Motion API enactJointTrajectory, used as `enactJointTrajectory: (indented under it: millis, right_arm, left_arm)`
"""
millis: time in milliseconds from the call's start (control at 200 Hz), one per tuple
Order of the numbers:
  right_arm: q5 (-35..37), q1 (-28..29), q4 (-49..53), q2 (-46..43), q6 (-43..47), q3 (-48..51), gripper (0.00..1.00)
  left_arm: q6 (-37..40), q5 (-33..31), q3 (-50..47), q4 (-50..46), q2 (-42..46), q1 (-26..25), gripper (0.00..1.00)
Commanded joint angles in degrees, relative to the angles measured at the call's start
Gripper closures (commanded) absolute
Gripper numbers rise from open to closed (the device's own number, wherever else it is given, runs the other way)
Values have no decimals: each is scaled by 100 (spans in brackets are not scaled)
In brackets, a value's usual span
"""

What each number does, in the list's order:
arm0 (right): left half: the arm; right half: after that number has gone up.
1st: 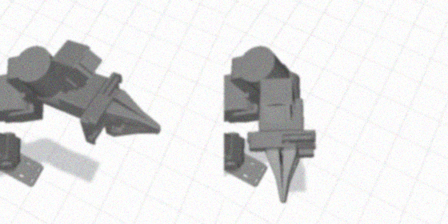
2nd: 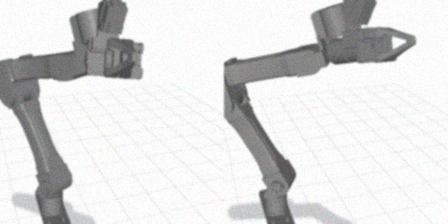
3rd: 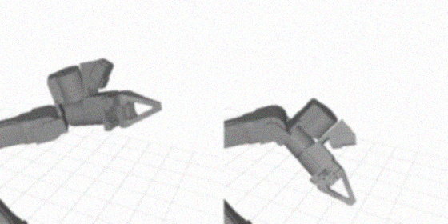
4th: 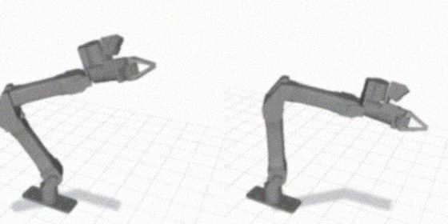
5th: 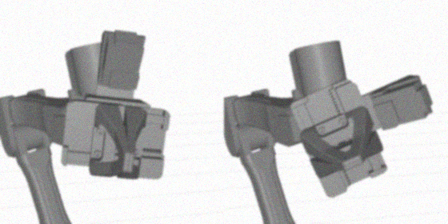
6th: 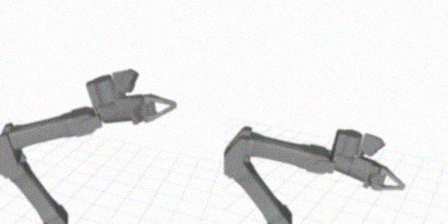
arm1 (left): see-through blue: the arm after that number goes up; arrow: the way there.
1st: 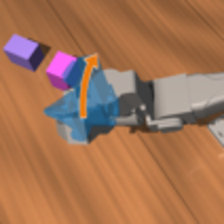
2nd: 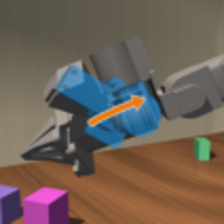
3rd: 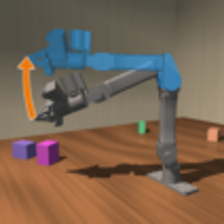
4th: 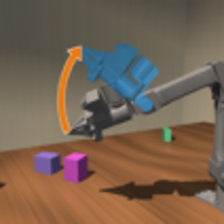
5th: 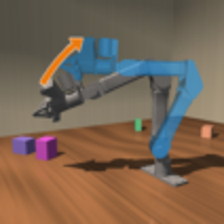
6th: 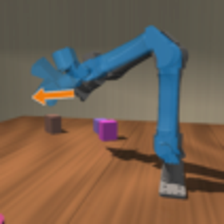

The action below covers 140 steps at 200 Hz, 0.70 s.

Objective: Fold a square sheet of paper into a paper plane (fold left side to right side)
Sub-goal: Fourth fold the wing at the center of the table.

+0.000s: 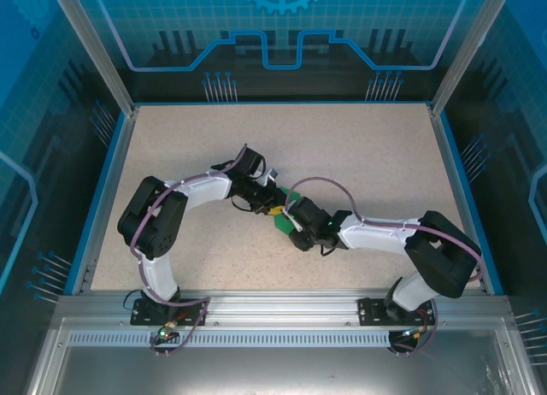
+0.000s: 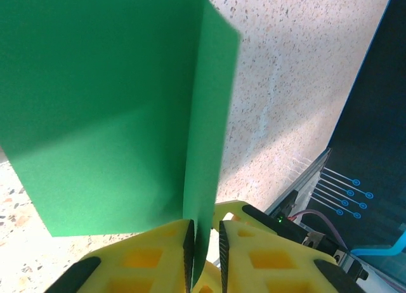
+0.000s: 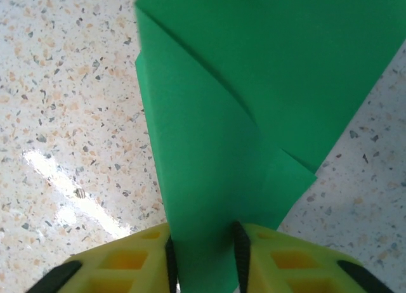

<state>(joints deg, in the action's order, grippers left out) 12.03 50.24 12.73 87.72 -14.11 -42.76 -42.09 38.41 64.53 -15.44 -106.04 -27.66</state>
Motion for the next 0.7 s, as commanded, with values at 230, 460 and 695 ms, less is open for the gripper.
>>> enactJointTrajectory:
  millis: [230, 460, 695]
  right_arm:
    - [0, 66, -81, 70, -23, -34, 88]
    - [-93, 59, -102, 87, -74, 82, 90]
    - [-114, 69, -104, 43, -110, 155, 91]
  left_arm:
    - [16, -109, 147, -506, 270, 47, 65]
    - [94, -167, 11, -597, 587, 251, 51]
    - [205, -203, -110, -728, 819, 619, 45]
